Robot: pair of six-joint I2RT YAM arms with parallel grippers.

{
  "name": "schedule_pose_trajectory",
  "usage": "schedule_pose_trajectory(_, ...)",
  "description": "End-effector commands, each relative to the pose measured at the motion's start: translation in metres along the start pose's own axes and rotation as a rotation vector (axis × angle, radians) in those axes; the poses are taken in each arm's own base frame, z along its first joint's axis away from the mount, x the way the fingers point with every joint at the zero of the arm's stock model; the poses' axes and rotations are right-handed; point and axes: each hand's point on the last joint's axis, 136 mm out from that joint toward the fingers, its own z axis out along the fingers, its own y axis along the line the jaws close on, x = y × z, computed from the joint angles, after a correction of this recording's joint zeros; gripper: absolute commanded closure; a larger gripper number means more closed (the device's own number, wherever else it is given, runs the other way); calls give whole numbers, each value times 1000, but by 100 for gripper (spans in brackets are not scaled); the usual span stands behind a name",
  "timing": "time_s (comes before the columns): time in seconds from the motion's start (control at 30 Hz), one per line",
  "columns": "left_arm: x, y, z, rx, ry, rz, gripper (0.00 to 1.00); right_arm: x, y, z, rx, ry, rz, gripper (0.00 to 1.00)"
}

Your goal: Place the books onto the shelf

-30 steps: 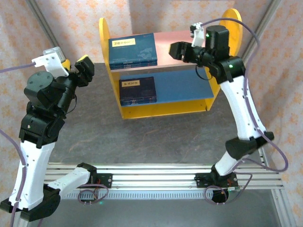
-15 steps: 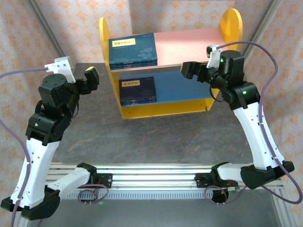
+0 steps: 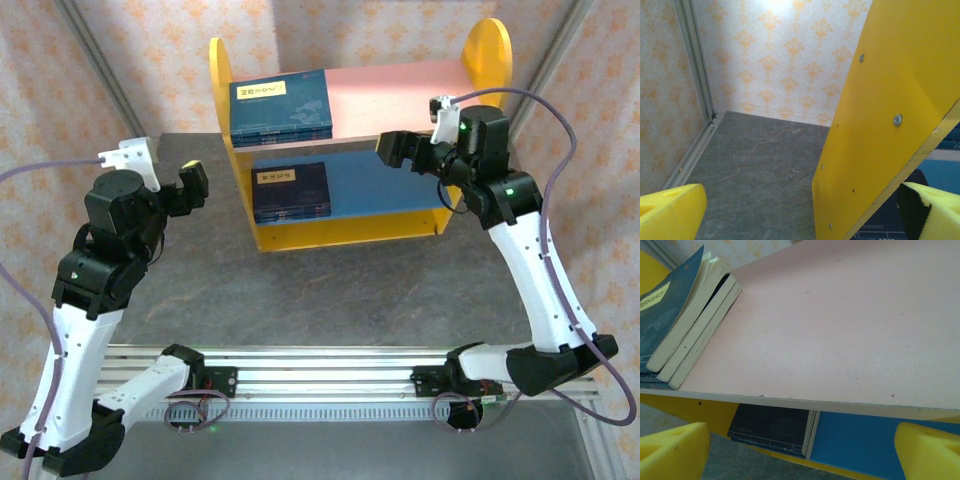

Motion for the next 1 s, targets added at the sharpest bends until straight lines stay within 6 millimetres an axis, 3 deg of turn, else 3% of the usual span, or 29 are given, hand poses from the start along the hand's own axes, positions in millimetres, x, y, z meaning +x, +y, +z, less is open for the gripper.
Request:
schedule_pose_trajectory(0.0, 17, 13, -1, -62, 47, 16, 1, -1, 4, 0, -34, -21, 2, 7)
schedule_pose_trajectory(0.37, 63, 35, 3, -155, 134, 21, 1, 42, -6, 5, -56, 35, 26, 7)
schedule_pose_trajectory(0.43, 69, 38, 4, -174, 151, 24, 1, 55, -17, 4, -13, 49, 38, 0)
schedule_pose_trajectory(0.57, 84, 41, 11, -192, 181, 36, 1, 76, -42, 1, 103, 70, 53, 1)
schedule_pose_trajectory(0.73, 93, 48, 23, -244, 170, 65, 1, 82, -104, -24, 447, -18, 56, 1)
schedule_pose_trajectory(0.97, 105, 67, 43, -342, 46, 87, 1, 103, -152, -38, 656, -99, 19, 0)
